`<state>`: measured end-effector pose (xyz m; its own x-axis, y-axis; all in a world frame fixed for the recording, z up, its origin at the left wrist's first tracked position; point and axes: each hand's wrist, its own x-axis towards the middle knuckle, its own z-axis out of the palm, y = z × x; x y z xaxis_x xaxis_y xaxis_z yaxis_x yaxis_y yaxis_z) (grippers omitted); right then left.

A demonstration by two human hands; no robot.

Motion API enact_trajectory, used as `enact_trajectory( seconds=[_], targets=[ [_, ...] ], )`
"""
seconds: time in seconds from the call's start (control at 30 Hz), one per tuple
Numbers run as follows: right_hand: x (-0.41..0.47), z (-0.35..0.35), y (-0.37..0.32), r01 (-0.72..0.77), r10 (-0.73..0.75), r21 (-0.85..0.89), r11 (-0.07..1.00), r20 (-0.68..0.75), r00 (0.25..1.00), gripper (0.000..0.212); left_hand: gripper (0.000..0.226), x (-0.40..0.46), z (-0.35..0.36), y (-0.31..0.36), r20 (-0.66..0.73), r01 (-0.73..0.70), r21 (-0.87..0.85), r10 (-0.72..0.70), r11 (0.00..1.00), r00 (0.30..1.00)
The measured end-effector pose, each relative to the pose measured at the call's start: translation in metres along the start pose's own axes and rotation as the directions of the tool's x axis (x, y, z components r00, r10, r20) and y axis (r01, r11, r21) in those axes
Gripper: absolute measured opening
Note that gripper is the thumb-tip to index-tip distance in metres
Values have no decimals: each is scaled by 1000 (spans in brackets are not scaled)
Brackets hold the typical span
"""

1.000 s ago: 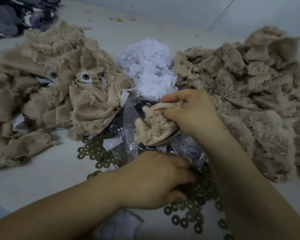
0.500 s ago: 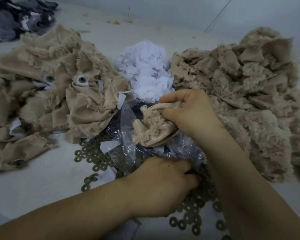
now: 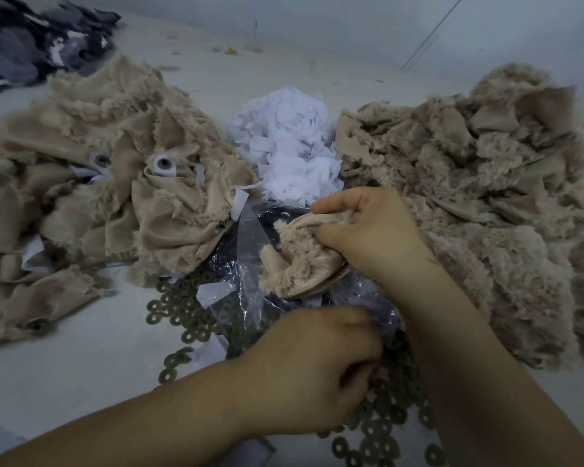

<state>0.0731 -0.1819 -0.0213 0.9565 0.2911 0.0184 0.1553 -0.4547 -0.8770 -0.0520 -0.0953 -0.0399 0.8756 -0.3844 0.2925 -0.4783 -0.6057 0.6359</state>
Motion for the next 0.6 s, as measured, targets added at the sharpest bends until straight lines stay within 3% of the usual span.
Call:
enact_trajectory(
  seconds=[0.07, 0.13, 0.2, 0.3, 0.5, 0.6],
  targets=[
    [1, 0, 0, 5, -5, -4, 1000, -8, 1000, 21, 6, 3, -12, -13, -195, -42, 63, 53, 997, 979],
    [1, 1, -1, -5, 5, 3, 1000, -17, 1000, 17, 9, 11, -27, -25, -424, 35, 195, 52, 980, 904],
    [-1, 2, -4, -11, 11, -4, 1000, -3, 1000, 15, 9, 16, -40, -36, -536, 117, 309, 71, 944, 841],
    [-5, 2, -7, 2, -3, 21, 1000, 16, 1000, 16, 12, 15, -41, -50, -538, 158, 390, 85, 907, 838],
    [-8, 5, -9, -22, 20, 61, 998, 36, 999, 20, 10, 9, -35, -62, -457, 106, 492, 153, 864, 876],
    [-9, 4, -10, -45, 42, 104, 994, 32, 999, 19, 15, 9, -35, -62, -492, 84, 424, 151, 902, 858]
  ],
)
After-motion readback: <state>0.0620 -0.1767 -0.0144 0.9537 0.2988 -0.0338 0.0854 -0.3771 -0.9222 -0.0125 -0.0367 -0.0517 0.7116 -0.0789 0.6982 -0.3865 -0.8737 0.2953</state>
